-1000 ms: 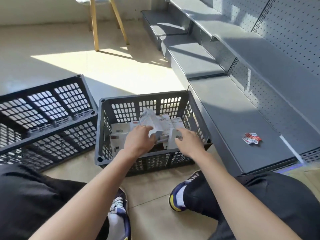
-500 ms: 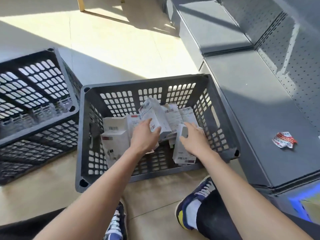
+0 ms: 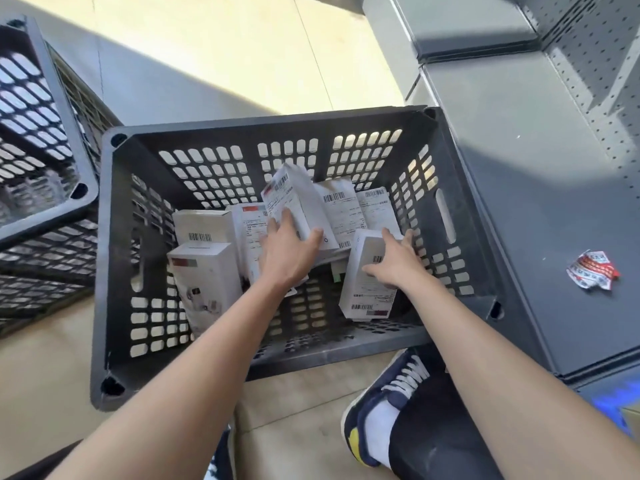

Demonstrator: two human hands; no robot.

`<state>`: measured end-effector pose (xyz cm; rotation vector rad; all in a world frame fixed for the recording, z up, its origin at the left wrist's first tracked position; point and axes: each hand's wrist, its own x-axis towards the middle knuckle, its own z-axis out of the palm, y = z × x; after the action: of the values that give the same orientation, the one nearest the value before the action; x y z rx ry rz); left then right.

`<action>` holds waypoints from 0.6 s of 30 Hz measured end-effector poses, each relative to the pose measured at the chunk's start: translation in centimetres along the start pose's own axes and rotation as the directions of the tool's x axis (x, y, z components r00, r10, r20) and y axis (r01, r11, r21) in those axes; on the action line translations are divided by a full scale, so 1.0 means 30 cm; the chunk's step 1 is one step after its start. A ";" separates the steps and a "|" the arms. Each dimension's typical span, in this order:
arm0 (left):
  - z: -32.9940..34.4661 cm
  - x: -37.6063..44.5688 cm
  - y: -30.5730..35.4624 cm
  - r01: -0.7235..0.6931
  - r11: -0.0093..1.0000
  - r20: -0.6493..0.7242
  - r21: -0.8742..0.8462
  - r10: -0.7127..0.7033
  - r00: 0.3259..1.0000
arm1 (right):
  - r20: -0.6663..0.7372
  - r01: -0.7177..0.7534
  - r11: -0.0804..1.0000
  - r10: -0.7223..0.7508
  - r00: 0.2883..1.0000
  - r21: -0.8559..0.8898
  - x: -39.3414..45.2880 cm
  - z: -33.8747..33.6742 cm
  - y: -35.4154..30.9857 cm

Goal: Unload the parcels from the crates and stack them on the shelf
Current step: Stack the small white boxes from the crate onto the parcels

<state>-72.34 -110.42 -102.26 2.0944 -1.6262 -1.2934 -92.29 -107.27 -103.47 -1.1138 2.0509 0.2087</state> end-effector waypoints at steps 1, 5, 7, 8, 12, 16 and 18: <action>0.006 0.000 -0.007 -0.003 1.000 -0.002 -0.017 0.003 1.000 | 0.006 0.006 1.000 -0.006 1.000 -0.004 0.009 -0.002 0.000; 0.017 -0.004 -0.022 -0.014 0.997 -0.013 -0.073 0.013 1.000 | 0.001 0.031 0.998 -0.031 1.000 -0.051 0.020 -0.008 0.000; 0.020 -0.001 -0.025 -0.016 0.996 -0.020 -0.090 0.014 1.000 | -0.036 0.041 0.998 -0.042 0.998 -0.045 0.019 -0.008 -0.003; 0.020 -0.002 -0.025 -0.019 0.995 -0.023 -0.093 0.017 1.000 | -0.061 0.046 0.998 -0.048 0.997 -0.041 0.018 -0.005 -0.006; 0.027 0.001 -0.032 -0.046 0.994 -0.042 -0.103 0.042 0.998 | -0.149 0.084 0.991 -0.099 0.984 -0.104 0.023 0.001 -0.017; 0.044 -0.004 -0.040 -0.068 0.995 -0.058 -0.077 0.063 0.996 | -0.217 0.188 0.961 -0.231 0.948 -0.202 0.017 0.003 -0.032; 0.051 -0.006 -0.041 -0.082 0.994 -0.069 -0.071 0.077 0.995 | -0.202 0.219 0.945 -0.270 0.941 -0.242 0.003 0.007 -0.040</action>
<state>-72.59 -109.27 -103.83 1.9872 -1.5917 -1.2264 -91.28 -107.94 -103.43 -1.5841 2.1015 0.1856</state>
